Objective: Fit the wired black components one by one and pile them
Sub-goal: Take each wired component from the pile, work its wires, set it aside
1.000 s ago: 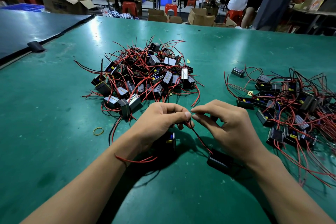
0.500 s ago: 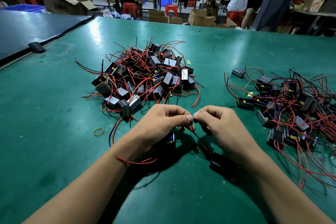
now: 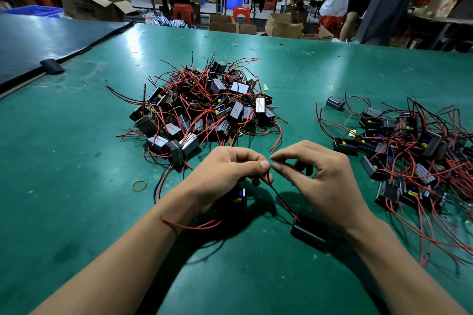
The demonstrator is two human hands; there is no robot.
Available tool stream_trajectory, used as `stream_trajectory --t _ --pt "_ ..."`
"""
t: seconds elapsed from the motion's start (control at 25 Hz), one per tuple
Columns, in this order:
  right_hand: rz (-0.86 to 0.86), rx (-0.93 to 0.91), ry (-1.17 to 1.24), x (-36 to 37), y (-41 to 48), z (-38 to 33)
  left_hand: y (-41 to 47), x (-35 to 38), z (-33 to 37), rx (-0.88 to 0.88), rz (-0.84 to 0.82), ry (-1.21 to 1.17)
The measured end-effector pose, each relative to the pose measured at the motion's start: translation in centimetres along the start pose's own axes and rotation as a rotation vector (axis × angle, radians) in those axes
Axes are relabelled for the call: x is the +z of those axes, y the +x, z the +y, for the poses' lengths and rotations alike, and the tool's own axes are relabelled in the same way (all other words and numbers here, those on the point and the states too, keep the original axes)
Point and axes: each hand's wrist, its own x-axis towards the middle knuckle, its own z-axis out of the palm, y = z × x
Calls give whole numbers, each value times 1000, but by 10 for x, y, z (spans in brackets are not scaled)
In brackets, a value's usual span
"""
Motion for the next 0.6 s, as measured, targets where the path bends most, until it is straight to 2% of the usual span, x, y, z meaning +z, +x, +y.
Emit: stream_trajectory --t 0.2,0.32,0.48,0.6 --pt "-62 98 11 -2 2 -6 -1 0 0 -8 2 -2" --pt "-142 320 102 -3 1 -10 -1 1 -2 -12 12 3" --pt "-277 558 338 0 4 -11 1 2 -4 -37 50 -9" --pt "-294 702 506 3 7 -12 2 3 -5 -46 63 -14"
